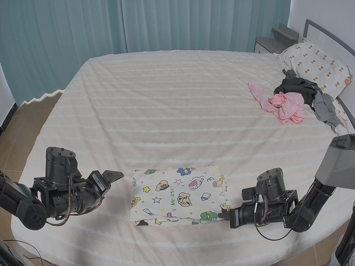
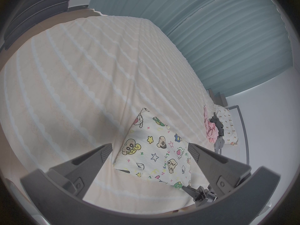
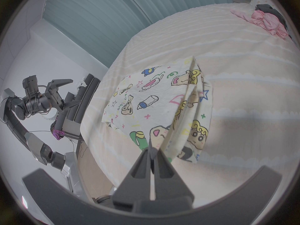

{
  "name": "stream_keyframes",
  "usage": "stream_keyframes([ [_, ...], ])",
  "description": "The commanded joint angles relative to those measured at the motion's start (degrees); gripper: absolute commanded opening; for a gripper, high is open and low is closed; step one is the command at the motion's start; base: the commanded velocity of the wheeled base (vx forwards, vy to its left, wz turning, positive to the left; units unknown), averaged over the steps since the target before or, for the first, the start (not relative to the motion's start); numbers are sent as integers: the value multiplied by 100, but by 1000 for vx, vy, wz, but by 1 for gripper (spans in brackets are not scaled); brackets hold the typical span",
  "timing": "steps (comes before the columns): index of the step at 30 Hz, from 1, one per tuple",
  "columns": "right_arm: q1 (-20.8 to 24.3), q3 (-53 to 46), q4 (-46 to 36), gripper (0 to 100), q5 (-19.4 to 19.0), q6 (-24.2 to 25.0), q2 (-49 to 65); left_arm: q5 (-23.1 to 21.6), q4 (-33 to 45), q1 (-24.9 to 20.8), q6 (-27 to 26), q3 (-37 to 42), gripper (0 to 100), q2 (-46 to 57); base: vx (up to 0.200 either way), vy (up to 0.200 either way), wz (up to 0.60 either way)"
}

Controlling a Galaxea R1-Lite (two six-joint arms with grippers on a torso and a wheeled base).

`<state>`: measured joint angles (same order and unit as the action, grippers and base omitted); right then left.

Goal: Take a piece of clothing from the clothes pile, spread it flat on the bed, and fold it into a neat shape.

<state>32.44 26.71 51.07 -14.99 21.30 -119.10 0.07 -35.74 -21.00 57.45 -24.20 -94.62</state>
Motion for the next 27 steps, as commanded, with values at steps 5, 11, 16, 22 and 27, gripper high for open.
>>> stream_keyframes([
  [5,8,-289,-18,0,-3,-3,45,10,-3,0,3,3,100,-12,0,0,0],
  [11,-10,-289,-9,0,-3,15,-140,10,-3,0,3,3,100,-39,0,0,0],
  [16,-36,-324,-97,0,5,-3,-104,19,-3,0,3,-6,100,-100,0,0,0],
  [22,-45,-403,-79,100,23,24,63,28,-3,0,3,-24,100,-100,0,0,0],
  [27,-511,-491,-18,100,-47,85,941,-42,-3,0,20,-41,100,-144,0,0,0],
])
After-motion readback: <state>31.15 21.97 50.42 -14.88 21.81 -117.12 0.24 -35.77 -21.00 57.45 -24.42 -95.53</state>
